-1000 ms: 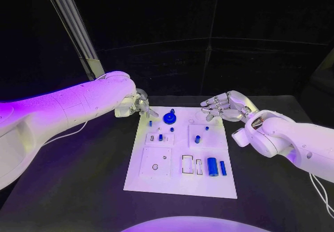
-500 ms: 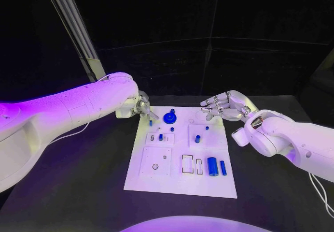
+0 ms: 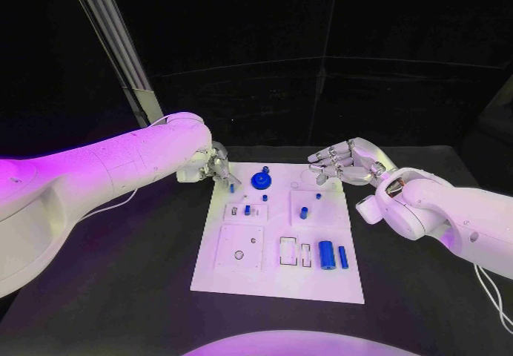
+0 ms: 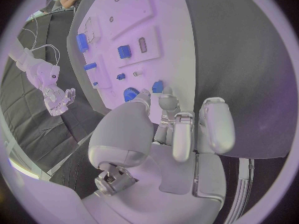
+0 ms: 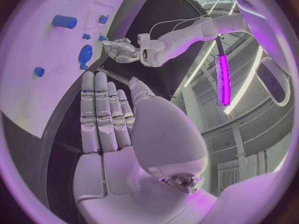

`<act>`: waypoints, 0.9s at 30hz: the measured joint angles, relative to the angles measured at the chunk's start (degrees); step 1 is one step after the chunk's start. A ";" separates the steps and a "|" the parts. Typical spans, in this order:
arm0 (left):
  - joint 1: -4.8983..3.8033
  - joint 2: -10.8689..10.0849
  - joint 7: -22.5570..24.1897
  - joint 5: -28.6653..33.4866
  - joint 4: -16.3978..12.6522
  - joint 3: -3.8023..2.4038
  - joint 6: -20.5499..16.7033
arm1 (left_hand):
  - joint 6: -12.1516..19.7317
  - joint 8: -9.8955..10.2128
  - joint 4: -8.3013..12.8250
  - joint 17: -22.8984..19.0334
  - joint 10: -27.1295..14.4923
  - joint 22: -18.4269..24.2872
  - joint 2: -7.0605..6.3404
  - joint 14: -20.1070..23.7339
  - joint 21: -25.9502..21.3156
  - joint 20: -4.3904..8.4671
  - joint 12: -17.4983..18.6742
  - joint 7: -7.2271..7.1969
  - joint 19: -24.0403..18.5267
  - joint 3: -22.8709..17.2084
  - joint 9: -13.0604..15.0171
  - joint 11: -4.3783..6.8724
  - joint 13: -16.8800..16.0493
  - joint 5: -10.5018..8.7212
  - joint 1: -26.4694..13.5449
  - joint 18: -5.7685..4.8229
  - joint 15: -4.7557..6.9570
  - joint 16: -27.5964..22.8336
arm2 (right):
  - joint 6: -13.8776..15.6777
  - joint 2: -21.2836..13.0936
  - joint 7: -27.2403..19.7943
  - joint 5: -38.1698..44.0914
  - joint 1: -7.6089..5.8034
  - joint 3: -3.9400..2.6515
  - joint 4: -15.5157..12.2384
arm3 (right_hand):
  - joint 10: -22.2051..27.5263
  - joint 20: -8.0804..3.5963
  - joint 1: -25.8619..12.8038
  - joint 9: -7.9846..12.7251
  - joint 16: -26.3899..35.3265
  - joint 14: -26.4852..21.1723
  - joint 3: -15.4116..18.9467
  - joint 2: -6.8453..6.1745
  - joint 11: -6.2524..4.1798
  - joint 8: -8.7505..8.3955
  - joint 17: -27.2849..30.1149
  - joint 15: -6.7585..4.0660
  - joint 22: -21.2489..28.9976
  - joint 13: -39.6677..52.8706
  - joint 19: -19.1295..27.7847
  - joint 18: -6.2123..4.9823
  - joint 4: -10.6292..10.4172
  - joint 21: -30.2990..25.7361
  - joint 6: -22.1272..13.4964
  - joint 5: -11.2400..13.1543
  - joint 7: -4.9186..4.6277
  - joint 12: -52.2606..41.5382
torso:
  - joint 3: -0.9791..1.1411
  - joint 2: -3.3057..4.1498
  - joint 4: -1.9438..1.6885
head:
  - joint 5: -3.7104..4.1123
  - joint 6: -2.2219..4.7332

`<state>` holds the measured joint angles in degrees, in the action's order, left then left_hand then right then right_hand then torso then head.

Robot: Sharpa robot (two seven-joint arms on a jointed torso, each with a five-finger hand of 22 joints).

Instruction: Assemble the parts on the task board

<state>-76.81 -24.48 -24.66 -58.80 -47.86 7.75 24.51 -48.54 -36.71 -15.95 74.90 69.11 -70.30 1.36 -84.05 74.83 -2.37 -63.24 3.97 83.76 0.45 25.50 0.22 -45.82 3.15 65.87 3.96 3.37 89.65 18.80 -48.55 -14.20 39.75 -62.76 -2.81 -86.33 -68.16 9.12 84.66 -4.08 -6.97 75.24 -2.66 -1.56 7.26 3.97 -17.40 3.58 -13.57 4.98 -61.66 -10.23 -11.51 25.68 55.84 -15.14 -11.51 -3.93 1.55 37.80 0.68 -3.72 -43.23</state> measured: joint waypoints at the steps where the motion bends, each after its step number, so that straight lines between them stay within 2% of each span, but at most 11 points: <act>1: 0.01 0.00 0.02 0.00 0.05 0.00 0.07 | 0.00 0.00 0.00 0.00 0.00 0.00 0.00 0.03 0.00 0.00 0.00 0.00 0.00 0.00 0.00 0.00 -0.01 0.00 0.00 0.00 0.03 0.00 | 0.00 0.00 0.00 0.00 0.00 0.00 0.00 | 0.00 0.00 0.00 0.00 0.00 0.00 0.00 0.00 0.00 0.00 0.00 0.00 0.00 0.00 0.00 0.00 0.00 0.00 0.00 0.00 0.00 0.00 | 0.01 0.00 0.00 | 0.00 0.00; 21: 0.08 0.21 1.26 -0.06 0.42 0.01 0.32 | -0.40 -0.21 0.32 0.00 -0.01 0.23 0.29 0.11 0.00 0.00 0.00 0.01 0.00 -0.32 0.11 0.00 0.15 0.00 0.78 0.00 0.32 0.00 | -0.04 0.28 -0.02 0.00 0.00 0.00 0.14 | 0.00 0.00 0.00 0.00 0.00 0.00 0.00 0.00 0.00 0.00 0.00 0.00 0.04 0.01 0.00 0.00 0.00 0.00 0.00 0.00 0.00 0.00 | 0.04 0.02 -0.01 | -0.04 -0.10; 27: 0.08 0.36 1.61 -0.06 0.45 0.01 0.36 | -0.40 -0.43 1.12 0.00 -0.01 0.34 1.16 0.01 0.00 0.00 0.00 0.01 0.00 -1.13 0.10 -0.01 0.26 0.00 2.24 0.00 0.42 0.00 | -0.07 0.34 -0.01 0.00 0.00 0.00 0.20 | -0.01 0.00 0.00 0.00 0.00 0.00 0.00 0.00 0.00 0.00 0.00 0.00 0.04 -0.01 0.00 0.00 0.00 0.00 0.00 0.00 0.00 0.00 | 0.04 0.05 0.01 | 0.07 -0.07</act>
<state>-76.74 -24.12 -23.05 -58.86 -47.41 7.75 24.87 -48.94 -37.13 -14.83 74.90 69.11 -69.96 2.52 -84.04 74.83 -2.37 -63.24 3.98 83.76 -0.68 25.60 0.21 -45.56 3.15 68.11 3.96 3.79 89.64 18.73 -48.21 -14.22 39.75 -62.77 -2.81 -86.13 -68.17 9.12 84.66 -4.08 -6.98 75.24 -2.66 -1.56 7.26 3.97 -17.40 3.58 -13.53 4.98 -61.66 -10.23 -11.51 25.68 55.84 -15.14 -11.51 -3.93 1.59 37.85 0.69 -3.65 -43.30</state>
